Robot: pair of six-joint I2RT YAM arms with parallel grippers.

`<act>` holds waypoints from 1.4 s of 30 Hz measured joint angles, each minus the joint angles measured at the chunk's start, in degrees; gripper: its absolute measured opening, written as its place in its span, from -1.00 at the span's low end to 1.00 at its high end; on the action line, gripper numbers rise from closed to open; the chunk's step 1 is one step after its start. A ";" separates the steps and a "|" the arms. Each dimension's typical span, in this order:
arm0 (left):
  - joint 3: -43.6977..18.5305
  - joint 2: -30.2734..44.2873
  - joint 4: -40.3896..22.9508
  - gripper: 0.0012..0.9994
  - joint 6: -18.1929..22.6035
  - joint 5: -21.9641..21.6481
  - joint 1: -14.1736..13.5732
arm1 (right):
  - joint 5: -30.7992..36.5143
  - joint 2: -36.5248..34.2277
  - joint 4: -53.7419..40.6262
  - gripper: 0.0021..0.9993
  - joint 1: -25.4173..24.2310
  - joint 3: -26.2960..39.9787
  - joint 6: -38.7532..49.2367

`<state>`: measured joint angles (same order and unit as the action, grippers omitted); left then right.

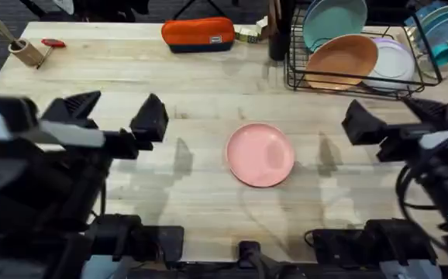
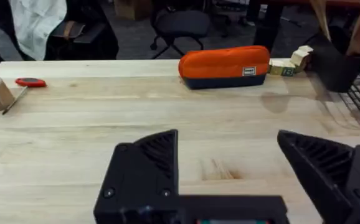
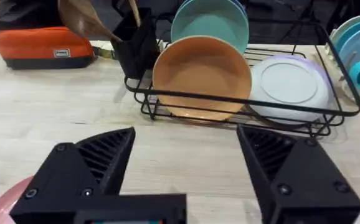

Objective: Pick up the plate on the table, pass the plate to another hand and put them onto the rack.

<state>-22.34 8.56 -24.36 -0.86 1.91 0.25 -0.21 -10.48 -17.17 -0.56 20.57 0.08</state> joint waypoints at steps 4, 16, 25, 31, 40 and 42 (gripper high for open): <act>-7.86 7.57 -4.21 0.99 -0.02 0.00 0.00 | 0.00 -7.13 -1.79 0.99 0.00 6.31 0.00; -30.65 29.53 -19.90 0.99 -0.02 0.82 0.00 | 0.00 -25.94 -7.28 0.99 0.00 21.54 0.00; -36.31 37.73 -21.11 0.99 0.00 4.66 0.00 | 0.00 -32.50 -9.90 0.99 0.00 25.04 0.00; -36.33 37.90 -22.89 0.99 0.00 5.05 0.00 | 0.00 -32.50 -9.79 0.99 0.00 25.12 -0.04; -36.33 40.33 -26.73 0.99 -0.02 9.09 0.00 | 0.00 -32.48 -10.23 0.99 0.00 25.14 -0.04; -36.33 42.26 -26.94 0.99 -0.02 10.15 0.00 | -0.01 -32.48 -10.23 0.99 0.00 25.14 -0.04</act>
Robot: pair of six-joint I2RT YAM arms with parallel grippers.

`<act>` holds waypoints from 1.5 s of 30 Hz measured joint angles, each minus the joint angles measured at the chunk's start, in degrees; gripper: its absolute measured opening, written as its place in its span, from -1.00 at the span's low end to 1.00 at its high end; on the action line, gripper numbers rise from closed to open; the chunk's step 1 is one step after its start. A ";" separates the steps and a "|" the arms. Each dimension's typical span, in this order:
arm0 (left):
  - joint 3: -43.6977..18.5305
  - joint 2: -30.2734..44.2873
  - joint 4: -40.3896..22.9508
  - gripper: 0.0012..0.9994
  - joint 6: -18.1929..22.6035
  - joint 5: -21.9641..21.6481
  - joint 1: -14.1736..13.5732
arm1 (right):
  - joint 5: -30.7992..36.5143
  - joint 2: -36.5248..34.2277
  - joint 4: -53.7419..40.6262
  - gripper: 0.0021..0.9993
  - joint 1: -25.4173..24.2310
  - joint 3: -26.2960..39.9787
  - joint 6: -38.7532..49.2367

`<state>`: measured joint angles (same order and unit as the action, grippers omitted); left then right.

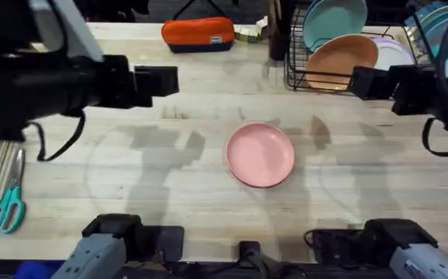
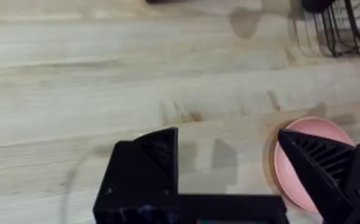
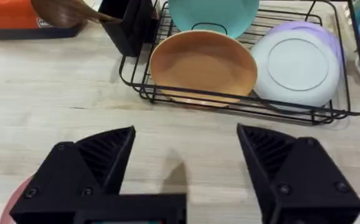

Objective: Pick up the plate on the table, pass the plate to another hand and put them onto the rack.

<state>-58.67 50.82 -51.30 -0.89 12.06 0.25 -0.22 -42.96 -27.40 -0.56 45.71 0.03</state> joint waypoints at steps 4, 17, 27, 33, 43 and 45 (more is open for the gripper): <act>0.00 4.57 -0.31 0.99 -0.02 2.37 -0.04 | -0.01 0.00 -0.04 0.99 0.00 0.00 0.00; 0.00 16.12 -0.40 0.99 -0.24 4.85 -12.40 | 0.01 0.00 -0.07 0.99 0.00 0.00 0.00; 0.00 22.85 1.95 0.99 -0.24 4.67 -21.20 | -0.01 0.00 -0.07 0.99 0.00 0.00 0.00; 0.00 27.58 5.51 0.99 -0.22 4.58 -24.64 | 0.01 0.00 -0.07 0.99 0.00 0.00 0.00; 0.00 35.62 6.19 0.99 -0.24 2.92 -27.14 | 0.01 0.00 -0.07 0.99 0.00 0.00 0.04; 0.00 36.96 6.69 0.99 -0.24 2.90 -27.60 | 0.01 0.00 -0.07 0.99 0.00 0.00 0.04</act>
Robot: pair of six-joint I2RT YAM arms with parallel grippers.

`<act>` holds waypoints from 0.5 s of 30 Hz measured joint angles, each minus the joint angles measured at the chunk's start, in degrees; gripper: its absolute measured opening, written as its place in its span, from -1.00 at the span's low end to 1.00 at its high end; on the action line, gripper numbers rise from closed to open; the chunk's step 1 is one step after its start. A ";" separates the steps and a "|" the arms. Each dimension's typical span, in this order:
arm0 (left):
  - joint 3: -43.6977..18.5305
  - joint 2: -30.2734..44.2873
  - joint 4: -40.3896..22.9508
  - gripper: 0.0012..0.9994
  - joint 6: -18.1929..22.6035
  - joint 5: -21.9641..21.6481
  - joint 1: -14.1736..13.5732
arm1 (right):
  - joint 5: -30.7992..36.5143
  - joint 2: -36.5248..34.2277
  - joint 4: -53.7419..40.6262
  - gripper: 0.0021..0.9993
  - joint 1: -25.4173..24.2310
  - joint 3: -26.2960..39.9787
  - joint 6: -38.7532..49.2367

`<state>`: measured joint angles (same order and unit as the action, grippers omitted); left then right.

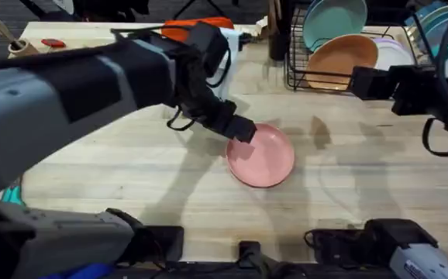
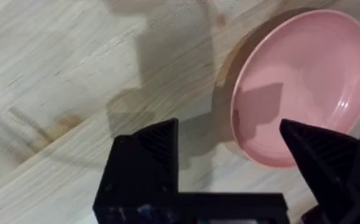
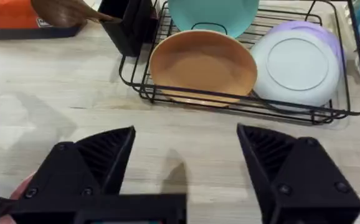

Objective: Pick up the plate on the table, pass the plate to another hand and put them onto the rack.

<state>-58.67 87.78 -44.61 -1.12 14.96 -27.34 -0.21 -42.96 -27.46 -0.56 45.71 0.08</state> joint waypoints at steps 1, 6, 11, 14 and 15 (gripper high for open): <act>0.00 0.54 0.23 0.99 0.01 0.00 -0.18 | 0.00 0.00 0.00 0.99 0.00 0.00 -0.02; 0.00 3.47 1.08 0.99 0.00 0.00 -0.98 | 0.00 -0.02 0.02 0.99 0.00 0.00 0.00; -0.44 6.87 1.39 0.99 -0.16 -0.17 -1.12 | 0.00 0.00 0.02 0.99 0.00 0.00 0.00; -0.65 7.16 1.34 0.99 -0.22 -0.20 -1.12 | 0.02 0.00 0.04 0.99 0.00 0.00 0.00; -0.68 7.20 1.32 0.99 -0.22 -0.20 -1.12 | 0.01 0.00 0.04 0.99 0.00 0.00 0.00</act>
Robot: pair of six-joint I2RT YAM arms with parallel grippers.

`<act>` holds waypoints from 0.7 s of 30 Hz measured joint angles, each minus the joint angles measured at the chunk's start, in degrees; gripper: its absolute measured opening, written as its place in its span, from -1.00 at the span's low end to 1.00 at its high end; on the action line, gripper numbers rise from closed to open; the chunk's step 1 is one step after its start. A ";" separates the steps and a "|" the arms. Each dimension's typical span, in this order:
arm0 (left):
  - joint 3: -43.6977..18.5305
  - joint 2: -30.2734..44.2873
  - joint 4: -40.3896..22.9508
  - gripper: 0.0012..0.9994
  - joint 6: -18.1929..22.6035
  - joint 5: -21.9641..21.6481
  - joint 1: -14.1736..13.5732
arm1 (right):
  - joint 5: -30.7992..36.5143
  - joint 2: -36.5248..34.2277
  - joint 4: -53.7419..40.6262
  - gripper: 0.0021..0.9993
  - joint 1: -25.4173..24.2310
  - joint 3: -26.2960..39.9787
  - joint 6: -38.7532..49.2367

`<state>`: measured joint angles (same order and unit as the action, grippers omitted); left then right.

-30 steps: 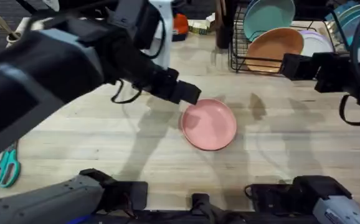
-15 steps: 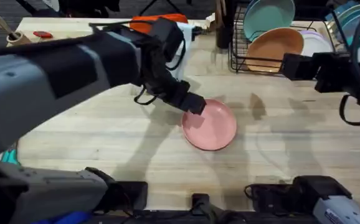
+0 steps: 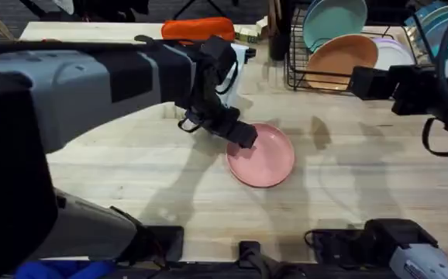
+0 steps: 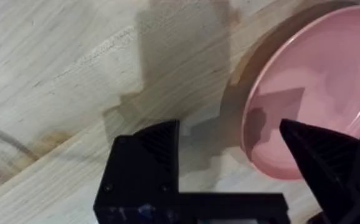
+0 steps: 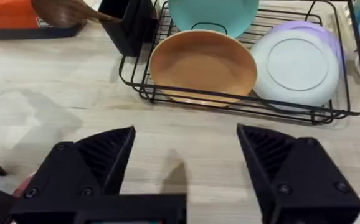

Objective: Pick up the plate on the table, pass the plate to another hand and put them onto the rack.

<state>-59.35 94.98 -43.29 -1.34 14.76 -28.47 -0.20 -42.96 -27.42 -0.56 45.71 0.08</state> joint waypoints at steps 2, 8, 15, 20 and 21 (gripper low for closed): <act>-0.02 0.00 0.00 0.99 -0.01 0.01 0.00 | -0.01 0.00 0.00 0.99 0.00 0.00 0.00; -0.08 0.16 0.00 0.99 -0.01 -0.03 -0.07 | 0.00 0.00 0.00 0.99 0.00 0.00 0.00; -0.92 1.22 -0.31 0.99 -0.18 -1.13 -0.87 | -0.01 0.00 0.00 0.99 0.00 0.00 0.00; -1.46 1.79 -0.48 0.99 -0.94 -4.31 -2.87 | -0.01 0.00 0.03 0.99 0.00 0.00 -0.02; -1.46 1.79 -0.46 0.99 -1.19 -4.95 -3.25 | -0.01 0.00 0.03 0.99 0.00 0.00 -0.01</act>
<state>-60.82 96.77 -43.75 -2.52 9.81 -31.72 -0.21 -42.96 -27.39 -0.56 45.71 0.07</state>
